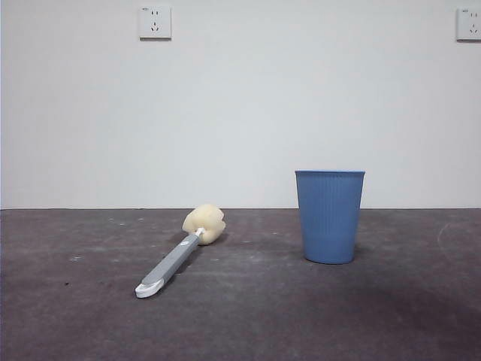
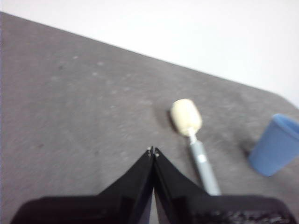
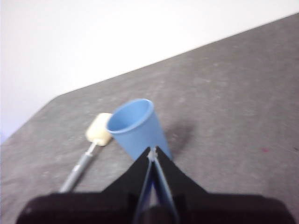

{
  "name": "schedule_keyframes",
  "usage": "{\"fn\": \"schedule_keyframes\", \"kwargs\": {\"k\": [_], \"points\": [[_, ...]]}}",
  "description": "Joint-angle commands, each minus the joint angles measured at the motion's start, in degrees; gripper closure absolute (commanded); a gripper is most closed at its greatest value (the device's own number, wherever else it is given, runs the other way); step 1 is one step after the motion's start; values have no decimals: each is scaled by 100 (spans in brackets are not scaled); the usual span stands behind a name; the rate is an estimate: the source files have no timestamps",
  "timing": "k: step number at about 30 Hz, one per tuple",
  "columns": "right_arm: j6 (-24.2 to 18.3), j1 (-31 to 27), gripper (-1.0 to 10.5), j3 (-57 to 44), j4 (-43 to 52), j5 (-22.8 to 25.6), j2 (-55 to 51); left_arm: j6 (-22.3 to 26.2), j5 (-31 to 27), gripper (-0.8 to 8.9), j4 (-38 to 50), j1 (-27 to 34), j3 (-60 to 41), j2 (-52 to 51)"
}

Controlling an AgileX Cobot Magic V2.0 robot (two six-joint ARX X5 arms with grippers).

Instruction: Pick up the cup brush,pick up the cup,insert the brush into the cup,clean the cup,put the cup brush back,put the cup back to the fixed position on the table

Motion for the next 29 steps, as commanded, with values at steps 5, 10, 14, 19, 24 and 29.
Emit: {"fn": "schedule_keyframes", "kwargs": {"k": [5,10,14,19,24,29], "points": [[-179,66,958,1115,-688,-365,837,-24,356,820,-780,9,992,201],[-1016,92,958,2236,-1862,-1080,1740,629,863,820,-1576,9,1829,682],[-1784,98,958,3086,-3038,-1456,2468,1246,1344,820,-2234,9,2452,1196],[-2557,195,958,3915,-4304,-1692,3187,1985,1910,821,-3121,9,3174,1886],[-2885,302,957,4321,-5058,-1685,3545,2616,2273,821,-3974,4,3764,2470],[-2883,352,935,4334,-5112,-1668,3598,2776,2236,817,-4260,4,4000,2789]]}}
